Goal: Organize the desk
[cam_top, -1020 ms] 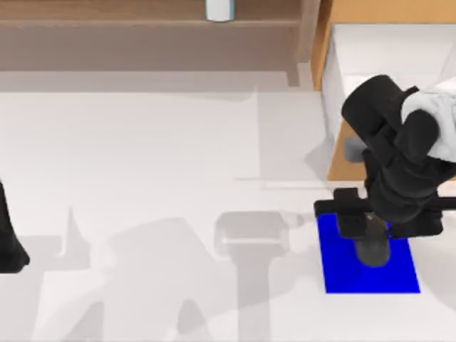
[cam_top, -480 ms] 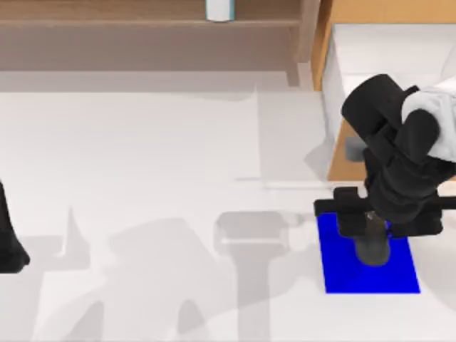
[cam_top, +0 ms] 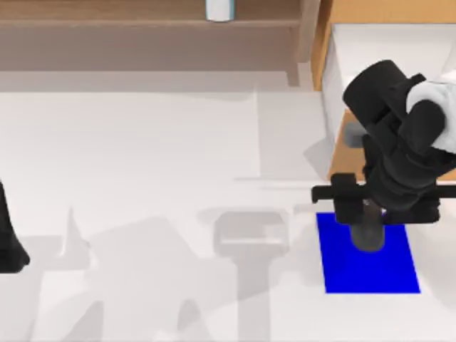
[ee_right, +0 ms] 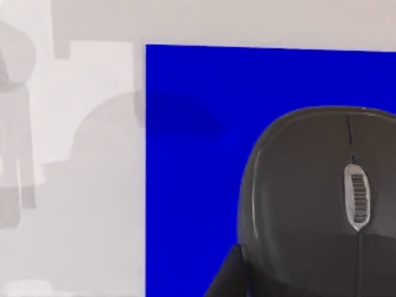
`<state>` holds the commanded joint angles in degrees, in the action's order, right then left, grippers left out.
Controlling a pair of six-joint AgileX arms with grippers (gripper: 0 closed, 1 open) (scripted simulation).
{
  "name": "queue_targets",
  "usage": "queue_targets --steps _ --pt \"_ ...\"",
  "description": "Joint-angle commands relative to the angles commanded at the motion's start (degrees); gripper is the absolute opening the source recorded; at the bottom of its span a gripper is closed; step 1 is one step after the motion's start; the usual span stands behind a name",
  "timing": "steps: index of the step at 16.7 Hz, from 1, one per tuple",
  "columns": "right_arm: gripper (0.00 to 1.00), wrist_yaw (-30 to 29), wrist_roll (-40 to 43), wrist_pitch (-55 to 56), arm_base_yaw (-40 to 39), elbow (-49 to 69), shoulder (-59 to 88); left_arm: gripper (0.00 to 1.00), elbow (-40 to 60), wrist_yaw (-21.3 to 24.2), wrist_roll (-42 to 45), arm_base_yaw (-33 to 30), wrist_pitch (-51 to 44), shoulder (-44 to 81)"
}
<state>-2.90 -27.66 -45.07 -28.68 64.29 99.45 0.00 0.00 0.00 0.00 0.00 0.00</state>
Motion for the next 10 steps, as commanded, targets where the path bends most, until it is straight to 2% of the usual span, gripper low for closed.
queue_targets --steps 10 --pt "0.00 -0.11 0.04 1.31 0.13 1.11 -0.99 1.00 0.00 0.00 0.00 0.00 0.00 0.00"
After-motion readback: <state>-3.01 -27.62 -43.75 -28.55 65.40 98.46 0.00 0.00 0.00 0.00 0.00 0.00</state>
